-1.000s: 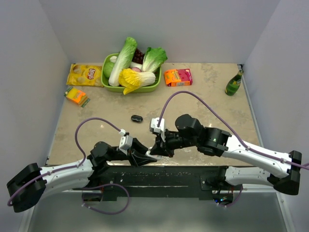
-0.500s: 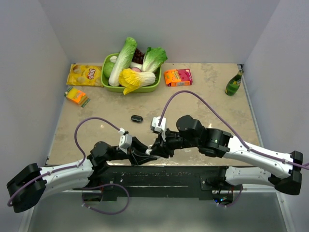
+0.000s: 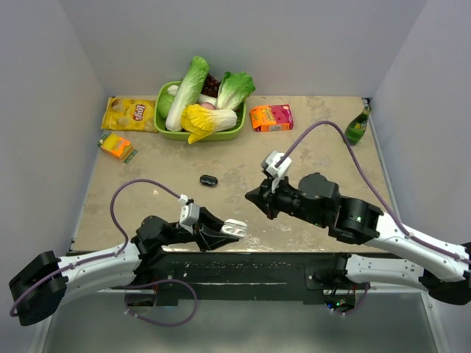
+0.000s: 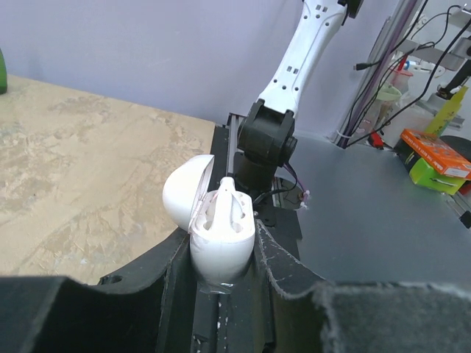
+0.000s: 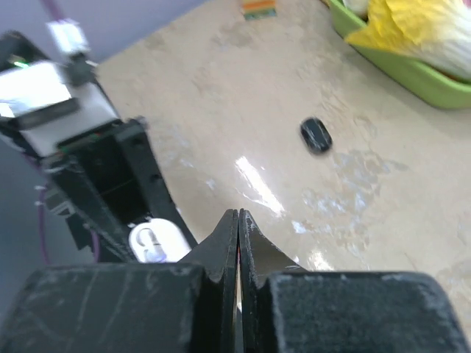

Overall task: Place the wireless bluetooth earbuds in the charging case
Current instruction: Place the earbud in the charging case, then close the charging case.

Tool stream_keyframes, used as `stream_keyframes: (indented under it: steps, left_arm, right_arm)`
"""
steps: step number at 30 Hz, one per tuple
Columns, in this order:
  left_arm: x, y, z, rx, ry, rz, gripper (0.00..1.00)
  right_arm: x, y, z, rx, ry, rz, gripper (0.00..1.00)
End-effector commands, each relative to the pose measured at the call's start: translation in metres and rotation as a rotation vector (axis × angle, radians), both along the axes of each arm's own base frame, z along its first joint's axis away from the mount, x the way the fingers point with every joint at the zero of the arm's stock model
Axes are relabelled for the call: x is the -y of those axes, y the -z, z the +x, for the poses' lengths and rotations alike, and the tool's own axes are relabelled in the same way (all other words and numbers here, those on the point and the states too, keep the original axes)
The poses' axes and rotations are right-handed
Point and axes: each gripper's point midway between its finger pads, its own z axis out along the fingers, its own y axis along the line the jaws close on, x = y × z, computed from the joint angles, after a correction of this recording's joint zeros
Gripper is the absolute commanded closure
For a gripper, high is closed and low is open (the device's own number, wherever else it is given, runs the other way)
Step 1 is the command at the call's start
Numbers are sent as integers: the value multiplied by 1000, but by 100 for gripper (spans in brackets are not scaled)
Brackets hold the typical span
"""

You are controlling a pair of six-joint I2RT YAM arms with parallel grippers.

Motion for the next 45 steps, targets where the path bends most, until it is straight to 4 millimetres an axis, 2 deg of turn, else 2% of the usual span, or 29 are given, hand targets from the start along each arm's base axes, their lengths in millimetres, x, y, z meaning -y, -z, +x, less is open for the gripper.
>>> stream_keyframes:
  steps: [1, 5, 11, 17, 20, 36, 37, 39, 40, 41, 42, 43, 44, 45]
  left_arm:
    - [-3, -23, 0, 92, -19, -77, 100]
    - [-3, -25, -3, 107, -5, -83, 100]
    - [-4, -27, -3, 105, -6, -89, 100]
    - [-5, -29, -1, 105, -21, -96, 100]
    - [-5, -29, 0, 103, -27, -96, 100]
    - [-2, -27, 10, 67, -67, -82, 100]
    - [-2, -27, 12, 62, -75, -82, 100]
    - [-2, -24, 23, 33, -133, -68, 100]
    - [-1, -14, 32, 0, -175, -27, 100]
    - [-1, -7, 41, -31, -220, -4, 100]
    - [-6, -8, 64, -76, -346, -3, 100]
    - [-6, 9, 77, -144, -411, 51, 100]
    - [-8, 14, 89, -180, -469, 63, 100]
    - [-11, 7, 108, -212, -558, 50, 100]
  right_arm:
    - [2, 35, 19, -69, 129, -112, 100]
    - [-9, 47, 8, -94, 42, -138, 100]
    - [-24, 47, -8, -115, -81, -123, 100]
    - [-35, 59, -23, -153, -187, -154, 100]
    - [-36, 64, -26, -166, -208, -169, 100]
    - [-35, 63, -34, -167, -242, -150, 100]
    - [-33, 60, -31, -164, -222, -145, 100]
    - [-15, 58, -2, -130, -14, -146, 100]
    - [3, 48, 11, -123, 119, -87, 100]
    - [31, 38, 40, -62, 346, -50, 99]
    - [45, 51, 45, -50, 407, -41, 96]
    - [53, 48, 48, -27, 444, -3, 90]
    - [58, 37, 48, -8, 457, 70, 89]
    - [60, 52, 49, -9, 463, 48, 89]
